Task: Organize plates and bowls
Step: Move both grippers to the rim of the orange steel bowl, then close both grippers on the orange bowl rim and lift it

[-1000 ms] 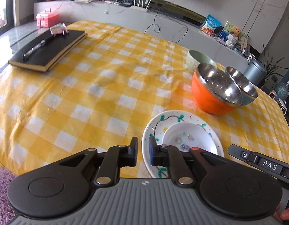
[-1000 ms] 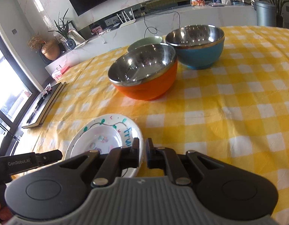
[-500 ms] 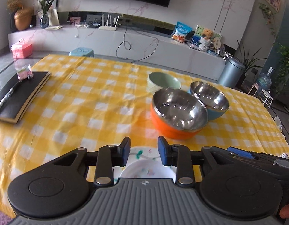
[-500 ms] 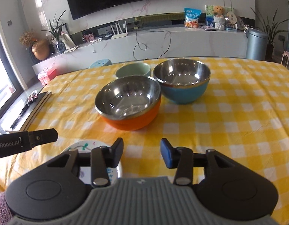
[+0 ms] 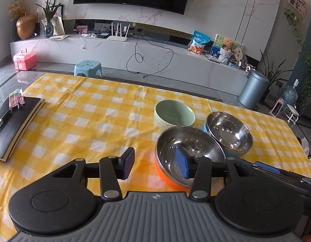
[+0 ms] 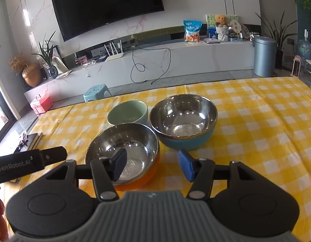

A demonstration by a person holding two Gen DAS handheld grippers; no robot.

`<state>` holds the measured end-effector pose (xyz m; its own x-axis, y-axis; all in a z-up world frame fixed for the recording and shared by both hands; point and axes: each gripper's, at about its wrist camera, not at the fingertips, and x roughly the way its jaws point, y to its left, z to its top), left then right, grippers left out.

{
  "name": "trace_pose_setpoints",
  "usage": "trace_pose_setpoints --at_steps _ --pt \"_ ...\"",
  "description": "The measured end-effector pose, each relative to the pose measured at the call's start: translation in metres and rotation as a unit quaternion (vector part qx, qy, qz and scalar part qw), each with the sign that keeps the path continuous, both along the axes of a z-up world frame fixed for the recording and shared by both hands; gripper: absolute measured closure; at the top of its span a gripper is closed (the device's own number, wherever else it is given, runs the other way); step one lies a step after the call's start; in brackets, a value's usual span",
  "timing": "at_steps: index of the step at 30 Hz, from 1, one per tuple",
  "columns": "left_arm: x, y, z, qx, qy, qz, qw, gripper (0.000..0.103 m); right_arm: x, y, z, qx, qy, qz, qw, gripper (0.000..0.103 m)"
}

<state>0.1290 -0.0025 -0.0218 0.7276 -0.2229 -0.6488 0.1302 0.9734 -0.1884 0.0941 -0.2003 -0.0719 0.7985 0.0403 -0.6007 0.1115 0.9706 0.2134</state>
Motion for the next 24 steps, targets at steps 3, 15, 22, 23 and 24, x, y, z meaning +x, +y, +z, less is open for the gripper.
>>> trace_pose_setpoints --at_steps 3,15,22,23,24 --pt "0.013 -0.003 -0.006 -0.005 0.012 0.004 0.9999 0.049 0.014 -0.001 -0.006 0.012 0.013 -0.006 1.0 0.046" --pt "0.052 -0.009 -0.038 -0.011 0.05 0.009 0.9986 0.049 0.052 -0.007 -0.029 0.056 0.057 -0.019 0.997 0.054" --pt "0.059 -0.014 -0.048 -0.013 0.065 0.003 0.9978 0.065 0.063 -0.005 -0.043 0.079 0.083 -0.021 0.993 0.067" --pt "0.06 -0.014 -0.048 -0.014 0.066 0.002 0.9977 0.069 0.064 -0.004 -0.044 0.081 0.086 -0.021 0.993 0.072" --pt "0.06 -0.015 -0.049 -0.014 0.067 0.001 0.9977 0.074 0.064 -0.004 -0.045 0.082 0.088 -0.022 0.992 0.074"
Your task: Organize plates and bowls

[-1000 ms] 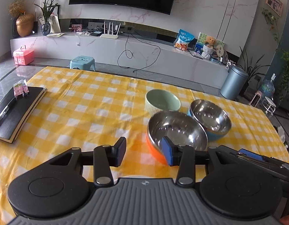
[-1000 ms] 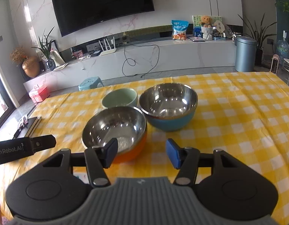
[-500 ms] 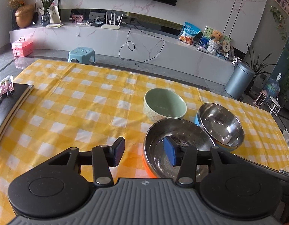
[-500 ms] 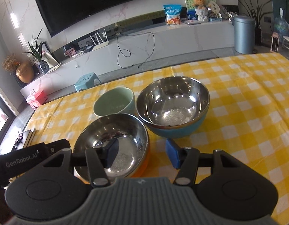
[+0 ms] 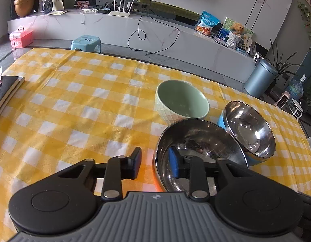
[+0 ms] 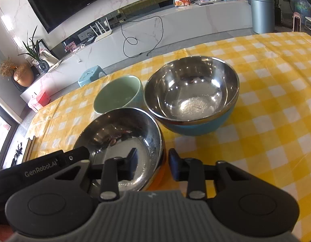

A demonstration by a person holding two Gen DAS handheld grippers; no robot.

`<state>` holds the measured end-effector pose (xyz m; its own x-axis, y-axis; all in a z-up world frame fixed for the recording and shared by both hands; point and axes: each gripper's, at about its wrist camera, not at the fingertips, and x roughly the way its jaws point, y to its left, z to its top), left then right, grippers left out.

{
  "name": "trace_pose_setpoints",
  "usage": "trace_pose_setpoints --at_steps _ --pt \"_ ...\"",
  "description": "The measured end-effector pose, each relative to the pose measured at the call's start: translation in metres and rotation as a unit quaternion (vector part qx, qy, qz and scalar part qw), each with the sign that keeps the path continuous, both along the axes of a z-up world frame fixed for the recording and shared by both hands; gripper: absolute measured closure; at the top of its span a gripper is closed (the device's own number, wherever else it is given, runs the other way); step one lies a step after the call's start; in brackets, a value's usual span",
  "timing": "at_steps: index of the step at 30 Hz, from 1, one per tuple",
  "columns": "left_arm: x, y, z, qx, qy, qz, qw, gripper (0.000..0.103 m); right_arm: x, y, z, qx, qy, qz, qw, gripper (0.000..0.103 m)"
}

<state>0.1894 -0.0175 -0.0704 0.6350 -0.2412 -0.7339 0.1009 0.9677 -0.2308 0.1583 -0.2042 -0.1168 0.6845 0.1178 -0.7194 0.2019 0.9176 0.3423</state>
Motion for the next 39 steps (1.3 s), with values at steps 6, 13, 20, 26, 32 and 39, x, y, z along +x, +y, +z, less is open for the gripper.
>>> trace_pose_setpoints --at_steps 6,13,20,26,32,39 --pt "-0.001 -0.003 0.0 -0.003 0.004 -0.006 1.0 0.085 -0.001 -0.003 -0.002 -0.003 0.007 -0.013 1.0 0.089" --pt "-0.016 -0.001 0.011 0.001 -0.006 -0.004 1.0 0.089 -0.011 -0.002 0.003 0.001 0.011 -0.014 1.0 0.091" --pt "-0.046 0.002 0.032 -0.001 -0.02 -0.006 0.9998 0.089 -0.038 -0.004 0.02 0.006 0.0 -0.005 1.0 0.091" --pt "-0.079 -0.001 0.045 -0.014 -0.025 -0.008 0.9996 0.089 -0.071 -0.011 0.035 0.008 -0.009 -0.003 1.0 0.092" --pt "-0.108 -0.007 0.046 -0.027 -0.02 -0.015 0.9993 0.089 -0.106 -0.022 0.039 0.006 -0.009 -0.006 1.0 0.093" --pt "-0.131 -0.018 0.035 -0.038 0.0 -0.03 0.9989 0.089 -0.137 -0.04 0.032 0.013 0.006 -0.015 1.0 0.094"
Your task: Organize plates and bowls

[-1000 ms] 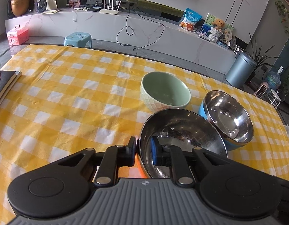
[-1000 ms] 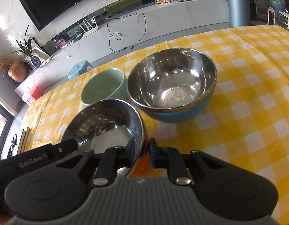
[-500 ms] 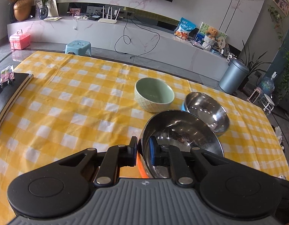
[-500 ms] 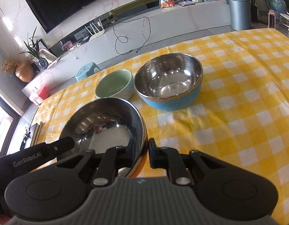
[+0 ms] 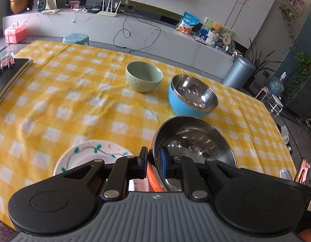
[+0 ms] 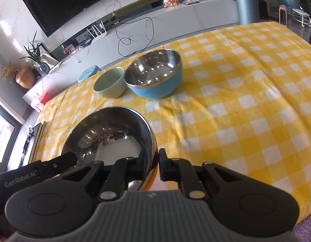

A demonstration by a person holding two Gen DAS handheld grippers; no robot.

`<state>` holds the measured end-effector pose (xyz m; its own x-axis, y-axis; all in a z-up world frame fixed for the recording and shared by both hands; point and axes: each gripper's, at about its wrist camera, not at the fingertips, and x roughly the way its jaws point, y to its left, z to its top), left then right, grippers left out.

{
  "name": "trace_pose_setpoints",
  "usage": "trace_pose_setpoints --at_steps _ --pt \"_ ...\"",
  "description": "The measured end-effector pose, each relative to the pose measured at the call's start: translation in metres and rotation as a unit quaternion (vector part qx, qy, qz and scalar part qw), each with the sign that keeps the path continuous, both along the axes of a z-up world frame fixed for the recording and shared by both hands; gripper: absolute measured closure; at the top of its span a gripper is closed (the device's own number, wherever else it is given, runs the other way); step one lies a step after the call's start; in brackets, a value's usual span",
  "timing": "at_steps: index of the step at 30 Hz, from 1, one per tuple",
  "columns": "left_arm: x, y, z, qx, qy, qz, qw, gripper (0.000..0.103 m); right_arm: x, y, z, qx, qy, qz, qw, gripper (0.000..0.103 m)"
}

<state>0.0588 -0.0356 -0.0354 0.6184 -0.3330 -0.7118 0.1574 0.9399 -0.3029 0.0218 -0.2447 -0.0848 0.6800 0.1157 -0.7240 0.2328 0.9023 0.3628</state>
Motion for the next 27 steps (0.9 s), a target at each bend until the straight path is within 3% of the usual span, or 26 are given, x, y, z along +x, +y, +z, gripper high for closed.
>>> trace_pose_setpoints --at_steps 16,27 --pt "-0.012 -0.011 -0.034 -0.017 0.042 -0.014 0.9989 0.089 -0.022 -0.018 -0.019 -0.016 0.026 -0.02 0.999 0.094" --pt "-0.01 -0.011 -0.039 -0.014 0.042 -0.011 0.999 0.089 -0.018 -0.015 -0.026 -0.02 0.029 -0.015 0.999 0.094"
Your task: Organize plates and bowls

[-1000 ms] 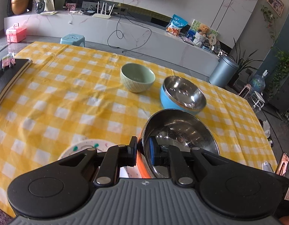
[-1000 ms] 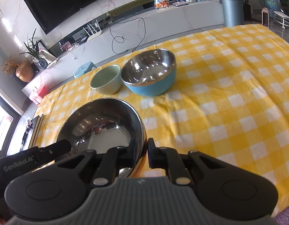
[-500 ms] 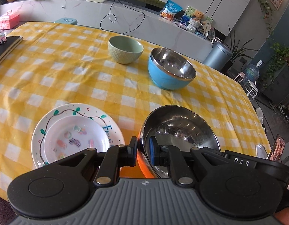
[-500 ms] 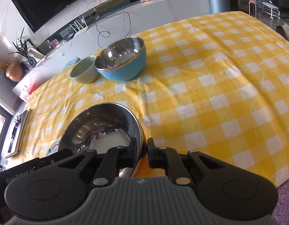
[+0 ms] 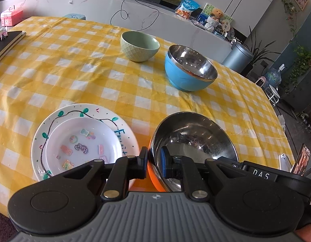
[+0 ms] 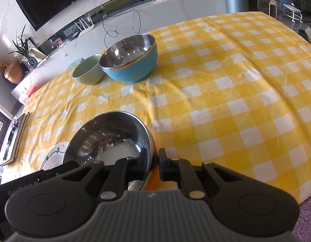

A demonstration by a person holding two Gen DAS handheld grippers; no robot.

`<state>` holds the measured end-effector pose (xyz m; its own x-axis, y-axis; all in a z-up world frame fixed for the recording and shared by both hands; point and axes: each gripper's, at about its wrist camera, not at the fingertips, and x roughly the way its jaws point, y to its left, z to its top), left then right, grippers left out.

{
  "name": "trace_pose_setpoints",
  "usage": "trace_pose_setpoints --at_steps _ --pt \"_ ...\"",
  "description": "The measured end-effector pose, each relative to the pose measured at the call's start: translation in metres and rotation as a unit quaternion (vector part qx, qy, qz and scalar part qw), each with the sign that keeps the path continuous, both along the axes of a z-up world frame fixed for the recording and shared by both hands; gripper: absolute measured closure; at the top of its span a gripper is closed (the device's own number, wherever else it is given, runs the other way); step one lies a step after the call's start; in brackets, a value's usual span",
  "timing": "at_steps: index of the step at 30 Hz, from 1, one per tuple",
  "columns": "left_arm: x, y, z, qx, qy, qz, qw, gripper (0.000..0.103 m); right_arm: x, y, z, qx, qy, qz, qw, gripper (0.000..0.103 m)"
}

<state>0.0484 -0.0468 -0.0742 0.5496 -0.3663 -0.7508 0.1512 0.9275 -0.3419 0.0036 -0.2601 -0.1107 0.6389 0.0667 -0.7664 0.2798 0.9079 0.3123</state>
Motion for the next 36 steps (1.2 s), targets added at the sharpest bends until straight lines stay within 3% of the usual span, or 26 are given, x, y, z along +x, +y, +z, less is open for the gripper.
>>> trace_pose_setpoints --at_steps 10,19,22,36 --pt "0.001 -0.001 0.001 -0.004 -0.001 -0.005 1.0 0.088 0.001 -0.001 -0.002 -0.002 -0.001 -0.001 1.0 0.094" --pt "0.0 -0.001 0.006 -0.003 -0.015 -0.01 0.9998 0.082 0.0 0.004 0.001 -0.013 -0.009 0.007 1.0 0.084" --pt "-0.001 -0.001 0.01 0.008 -0.026 -0.014 0.9995 0.08 -0.001 0.006 0.005 -0.029 -0.019 0.01 0.999 0.074" --pt "0.013 -0.002 0.035 0.045 -0.069 -0.058 0.9949 0.079 0.006 0.006 0.026 -0.062 -0.069 0.044 0.995 0.072"
